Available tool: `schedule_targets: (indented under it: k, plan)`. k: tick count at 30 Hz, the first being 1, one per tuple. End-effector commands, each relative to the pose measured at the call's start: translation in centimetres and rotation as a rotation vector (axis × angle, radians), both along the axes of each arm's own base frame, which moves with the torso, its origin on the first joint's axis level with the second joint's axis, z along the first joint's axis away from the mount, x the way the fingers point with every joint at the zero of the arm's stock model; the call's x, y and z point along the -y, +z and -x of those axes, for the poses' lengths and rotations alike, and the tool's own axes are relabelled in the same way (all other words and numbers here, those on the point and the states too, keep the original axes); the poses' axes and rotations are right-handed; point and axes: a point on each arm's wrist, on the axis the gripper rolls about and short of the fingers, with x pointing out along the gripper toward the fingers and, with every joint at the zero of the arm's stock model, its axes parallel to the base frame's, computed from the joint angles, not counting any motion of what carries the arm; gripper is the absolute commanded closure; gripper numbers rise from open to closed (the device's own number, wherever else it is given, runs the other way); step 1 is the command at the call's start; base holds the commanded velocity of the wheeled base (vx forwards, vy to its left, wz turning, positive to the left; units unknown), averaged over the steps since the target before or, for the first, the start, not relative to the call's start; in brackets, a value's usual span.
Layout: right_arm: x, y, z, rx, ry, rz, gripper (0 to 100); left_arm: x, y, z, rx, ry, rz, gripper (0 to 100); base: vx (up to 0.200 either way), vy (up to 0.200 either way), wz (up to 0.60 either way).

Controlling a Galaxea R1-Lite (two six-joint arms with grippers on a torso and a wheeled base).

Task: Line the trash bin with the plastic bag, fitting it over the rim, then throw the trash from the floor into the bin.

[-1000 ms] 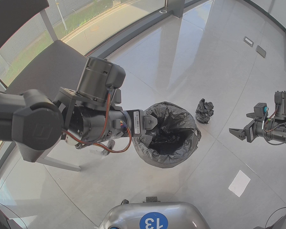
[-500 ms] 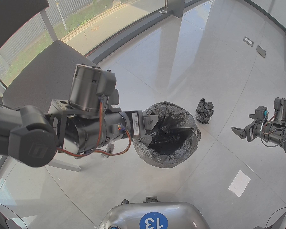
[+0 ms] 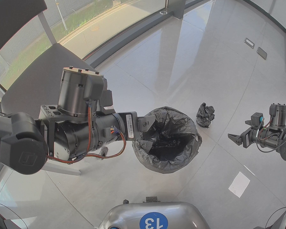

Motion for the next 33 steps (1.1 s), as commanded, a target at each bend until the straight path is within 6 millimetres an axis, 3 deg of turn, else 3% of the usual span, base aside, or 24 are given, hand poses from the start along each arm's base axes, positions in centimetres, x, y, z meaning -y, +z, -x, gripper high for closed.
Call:
schedule_targets:
  k: [1,8,9,12,14,17,26,33]
  plan:
    - [0.2,-0.6,-0.6,-0.019,-0.006,0.001,0,-0.1,0.0,-0.1,0.007,0.003,0.01,0,0.0,0.0,0.0]
    - [0.6,-3.1,-3.4,-0.075,-0.008,0.017,0,-0.2,0.0,-0.2,0.018,0.009,0.013,0,0.0,0.0,0.0]
    - [0.7,-4.0,-5.0,-0.079,-0.002,0.032,0,-0.3,0.0,-0.2,0.017,0.013,0.014,0,0.0,0.0,0.0]
    - [0.7,-4.6,-6.6,-0.07,0.007,0.046,0,-0.3,0.1,-0.2,0.019,0.013,0.018,0,0.0,0.0,0.0]
    - [0.8,-5.3,-9.2,-0.049,0.009,0.049,0,-0.3,0.3,-0.2,0.034,0.014,0.03,0,0.0,0.0,0.0]
    - [0.6,-6.3,-11.2,-0.04,0.015,0.046,0,-0.2,0.2,-0.4,0.045,0.011,0.035,0,0.0,0.0,0.0]
    - [0.1,-9.5,-15.4,-0.031,0.028,0.044,0,0.5,-0.6,-0.8,0.035,-0.003,0.01,0,0.0,0.0,0.0]
    - [-1.4,-10.6,-18.1,0.014,0.038,-0.007,0,0.8,-0.9,-1.3,0.049,-0.004,0.016,0,0.0,0.0,0.0]
